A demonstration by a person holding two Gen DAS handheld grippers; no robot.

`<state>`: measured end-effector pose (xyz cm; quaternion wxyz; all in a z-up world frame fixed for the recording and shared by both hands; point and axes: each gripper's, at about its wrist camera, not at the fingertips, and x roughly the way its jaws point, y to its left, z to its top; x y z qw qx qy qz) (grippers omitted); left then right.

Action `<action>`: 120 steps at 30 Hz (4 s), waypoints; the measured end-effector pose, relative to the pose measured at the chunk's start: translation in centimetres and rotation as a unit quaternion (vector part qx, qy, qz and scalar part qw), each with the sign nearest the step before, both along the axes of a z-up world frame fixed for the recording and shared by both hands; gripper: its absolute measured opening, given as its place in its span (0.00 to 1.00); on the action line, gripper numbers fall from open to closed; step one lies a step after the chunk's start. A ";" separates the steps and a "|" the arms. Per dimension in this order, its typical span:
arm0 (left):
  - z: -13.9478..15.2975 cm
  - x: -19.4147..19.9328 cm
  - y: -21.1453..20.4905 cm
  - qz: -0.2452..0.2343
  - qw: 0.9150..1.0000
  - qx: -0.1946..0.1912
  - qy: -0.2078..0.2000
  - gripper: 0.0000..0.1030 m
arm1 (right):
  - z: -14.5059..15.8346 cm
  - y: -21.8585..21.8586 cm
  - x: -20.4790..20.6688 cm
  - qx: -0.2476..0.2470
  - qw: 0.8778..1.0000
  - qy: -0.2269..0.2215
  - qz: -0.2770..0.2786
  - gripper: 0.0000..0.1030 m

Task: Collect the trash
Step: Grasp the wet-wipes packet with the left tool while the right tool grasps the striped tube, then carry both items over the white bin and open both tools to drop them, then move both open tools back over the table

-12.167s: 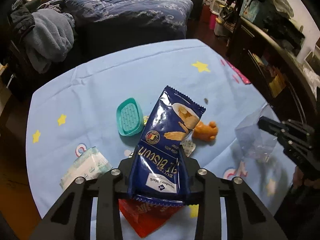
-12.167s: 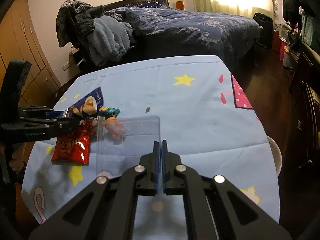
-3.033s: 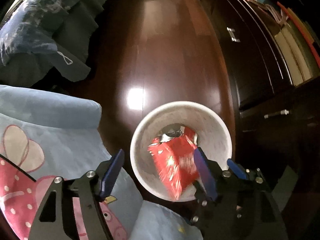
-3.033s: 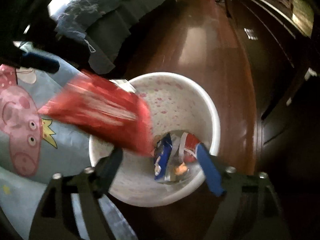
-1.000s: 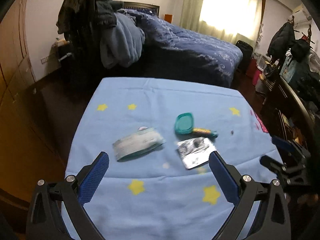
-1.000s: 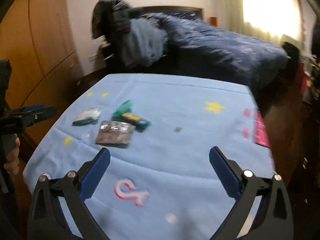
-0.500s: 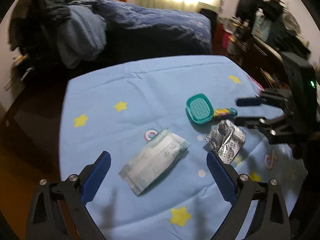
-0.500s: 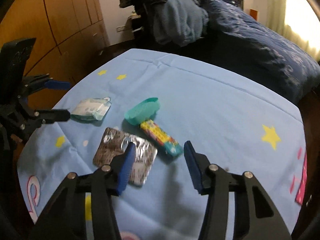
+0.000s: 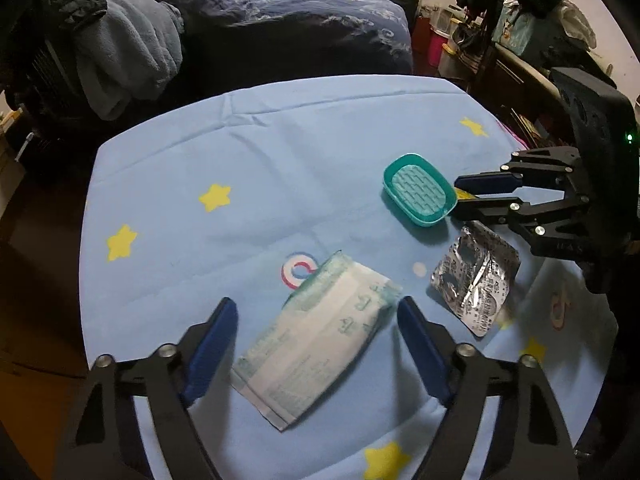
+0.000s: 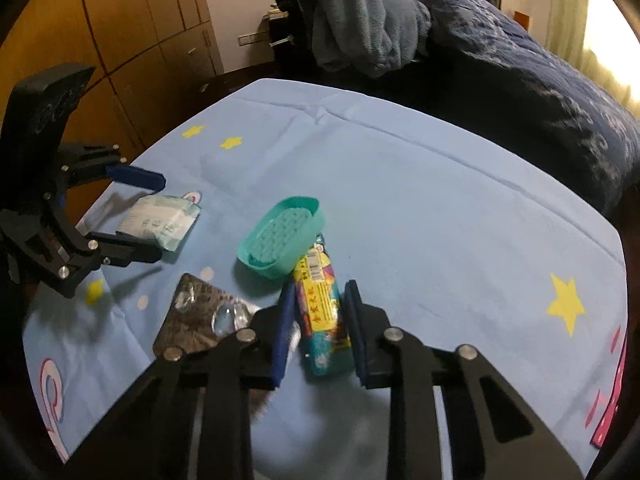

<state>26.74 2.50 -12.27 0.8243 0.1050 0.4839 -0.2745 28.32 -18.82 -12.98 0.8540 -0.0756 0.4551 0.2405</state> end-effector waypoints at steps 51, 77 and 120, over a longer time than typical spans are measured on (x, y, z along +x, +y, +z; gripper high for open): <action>8.6 -6.2 -17.9 -0.043 0.996 -0.065 -0.047 0.43 | 7.0 -18.8 -14.1 0.068 0.974 -0.100 -0.193 0.24; -5.1 -2.9 -56.9 -0.157 0.983 0.068 0.072 0.42 | -13.0 -45.5 -17.2 0.113 0.863 0.021 -0.493 0.24; -5.3 -2.0 -57.6 -0.072 0.988 0.095 0.096 0.96 | -13.7 -45.9 -17.0 0.115 0.873 -0.014 -0.473 0.97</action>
